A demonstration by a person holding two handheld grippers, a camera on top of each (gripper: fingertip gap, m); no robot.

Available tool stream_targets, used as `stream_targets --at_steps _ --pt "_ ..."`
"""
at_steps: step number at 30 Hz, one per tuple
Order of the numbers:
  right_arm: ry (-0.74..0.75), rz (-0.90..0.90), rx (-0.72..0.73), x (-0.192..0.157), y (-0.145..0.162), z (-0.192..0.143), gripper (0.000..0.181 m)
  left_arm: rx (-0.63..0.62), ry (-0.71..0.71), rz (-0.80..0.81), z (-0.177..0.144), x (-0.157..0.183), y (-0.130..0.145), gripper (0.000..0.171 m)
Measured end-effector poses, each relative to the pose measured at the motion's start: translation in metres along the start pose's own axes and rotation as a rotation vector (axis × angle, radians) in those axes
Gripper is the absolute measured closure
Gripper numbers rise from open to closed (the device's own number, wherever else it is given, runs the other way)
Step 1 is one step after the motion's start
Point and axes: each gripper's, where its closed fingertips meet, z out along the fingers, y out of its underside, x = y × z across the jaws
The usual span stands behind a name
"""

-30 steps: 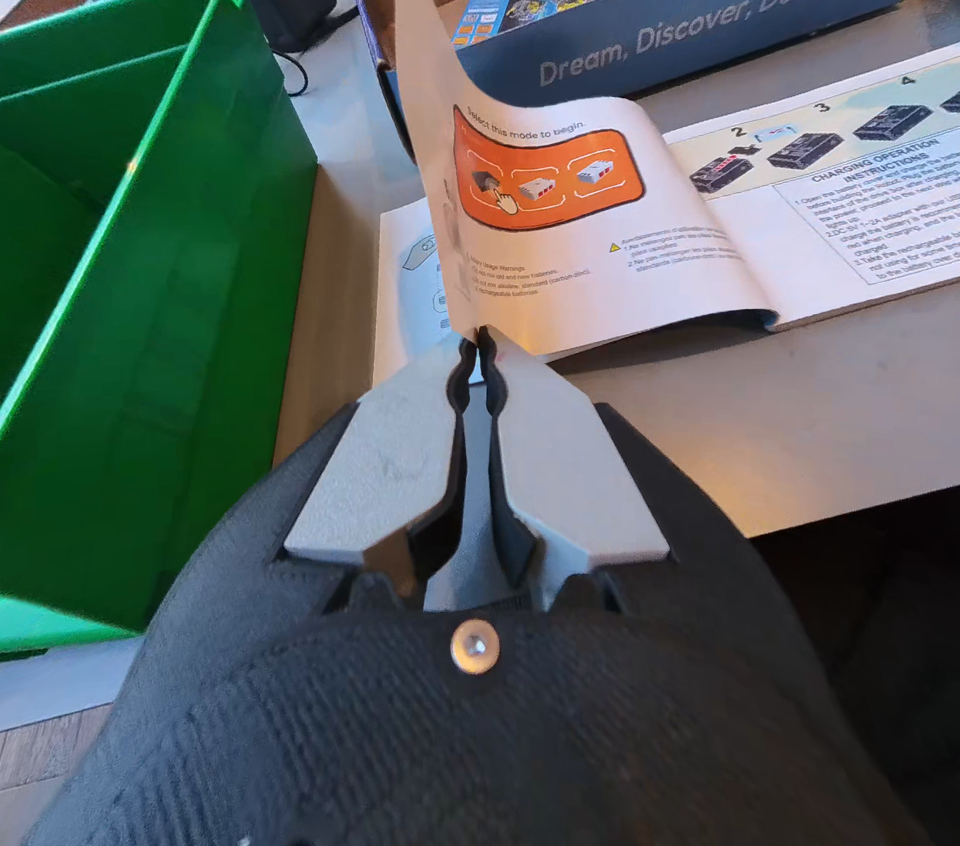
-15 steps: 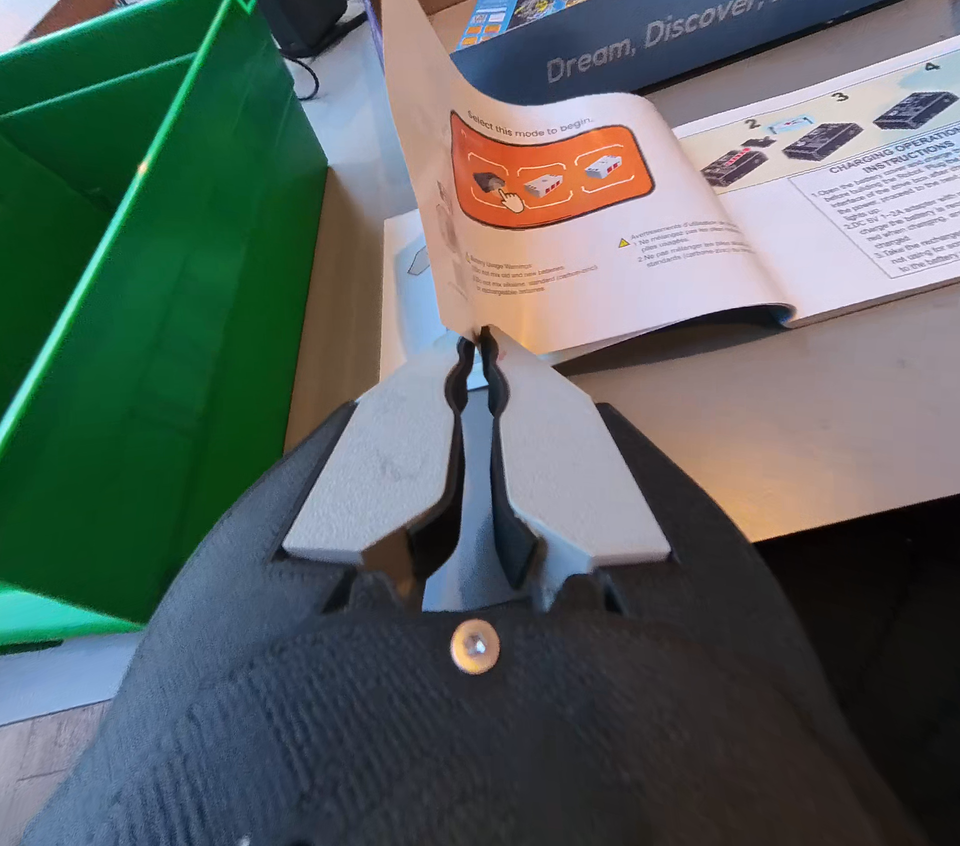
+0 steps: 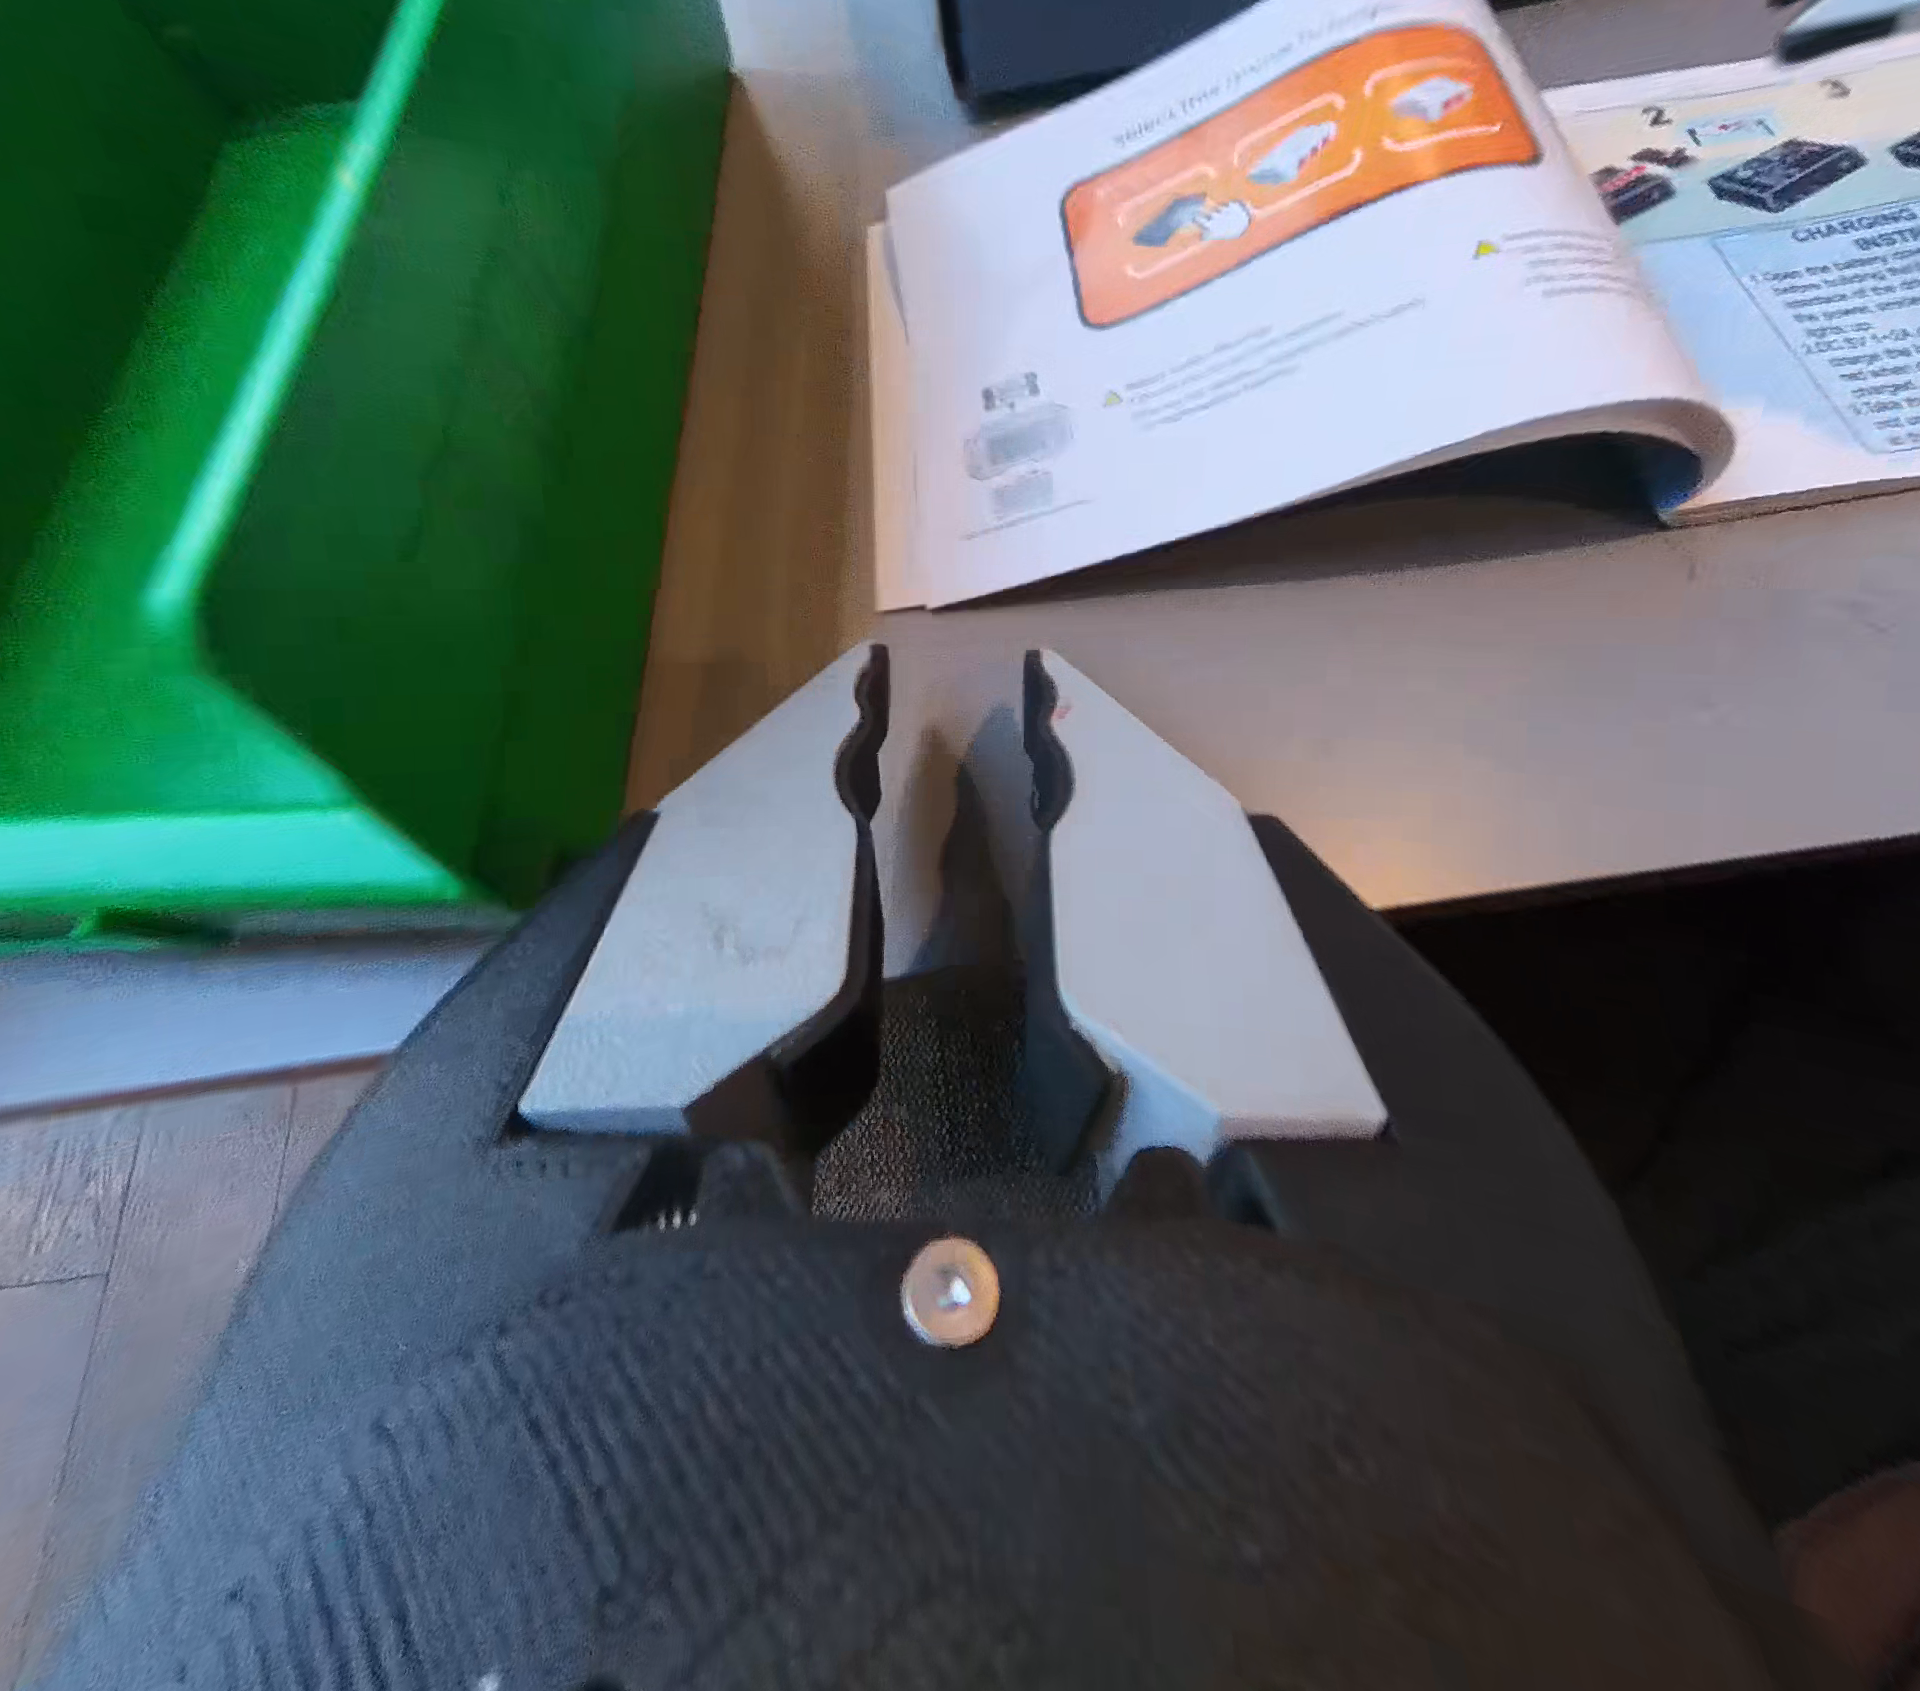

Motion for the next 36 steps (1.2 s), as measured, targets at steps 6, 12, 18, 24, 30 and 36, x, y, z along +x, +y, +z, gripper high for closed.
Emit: stream_targets --at_steps 6,12,18,24,30,36 --pt "-0.073 -0.127 -0.140 -0.019 0.005 0.052 0.181 0.092 0.046 0.024 -0.026 0.002 -0.018 0.149" --pt "-0.198 -0.237 -0.241 -0.031 0.019 0.060 0.181 0.087 0.083 0.091 -0.018 0.017 -0.009 0.152" --pt "-0.305 -0.222 -0.189 -0.039 0.024 0.052 0.181 0.083 0.137 0.081 -0.009 0.026 0.007 0.152" --pt "-0.417 -0.238 -0.181 -0.051 0.033 0.038 0.181 0.125 0.173 0.069 -0.008 0.023 -0.002 0.151" --pt "-0.418 -0.312 -0.147 -0.053 0.034 0.036 0.181 0.133 0.165 0.053 -0.002 0.008 -0.007 0.155" --pt "-0.436 -0.296 -0.147 -0.053 0.034 0.036 0.181 0.121 0.197 0.010 0.002 0.005 -0.004 0.163"
